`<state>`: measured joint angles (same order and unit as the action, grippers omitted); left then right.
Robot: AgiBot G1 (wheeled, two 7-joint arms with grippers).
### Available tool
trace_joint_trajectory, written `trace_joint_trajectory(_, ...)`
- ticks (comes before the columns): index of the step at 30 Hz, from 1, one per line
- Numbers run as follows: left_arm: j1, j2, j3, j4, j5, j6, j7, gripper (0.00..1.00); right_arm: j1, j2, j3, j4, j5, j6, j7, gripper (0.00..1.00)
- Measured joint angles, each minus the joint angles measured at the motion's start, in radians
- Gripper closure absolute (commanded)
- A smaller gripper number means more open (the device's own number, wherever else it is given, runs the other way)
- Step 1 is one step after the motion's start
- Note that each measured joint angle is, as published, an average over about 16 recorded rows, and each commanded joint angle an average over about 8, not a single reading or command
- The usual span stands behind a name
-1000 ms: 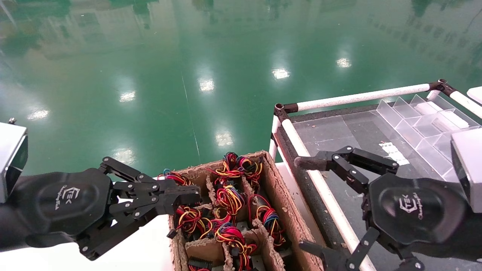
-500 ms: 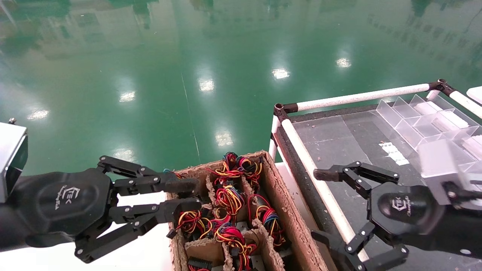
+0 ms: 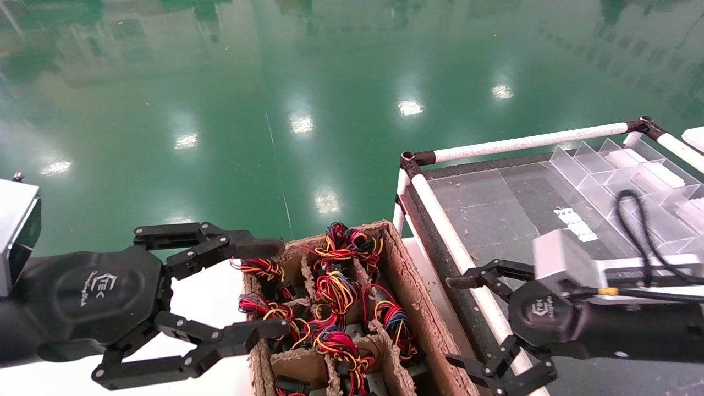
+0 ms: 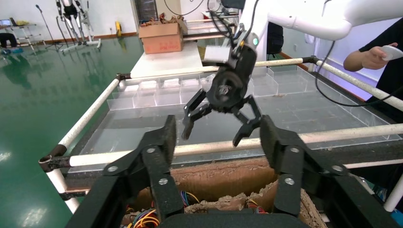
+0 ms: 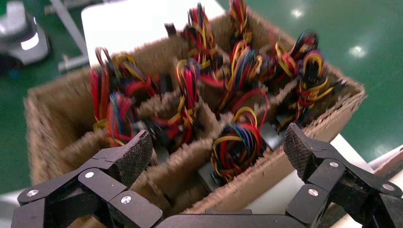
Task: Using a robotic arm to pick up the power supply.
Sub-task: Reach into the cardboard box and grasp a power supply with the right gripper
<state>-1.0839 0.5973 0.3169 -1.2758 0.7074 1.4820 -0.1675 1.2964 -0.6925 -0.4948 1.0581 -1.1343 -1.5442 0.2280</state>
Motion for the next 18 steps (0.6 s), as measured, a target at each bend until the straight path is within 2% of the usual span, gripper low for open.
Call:
trace_joint_trajectory(8,0.000,0.000,0.000,0.000,0.000,0.000,0.000,0.00,0.101,-0.079,-0.089,-0.102,-0.097,-0.028,-0.070,0.00)
trace_joint_trajectory(18,0.000,0.000,0.001,0.000,0.000,0.000,0.000,0.00,0.202,-0.164,-0.188,-0.215,-0.147,-0.034,-0.175,0.00)
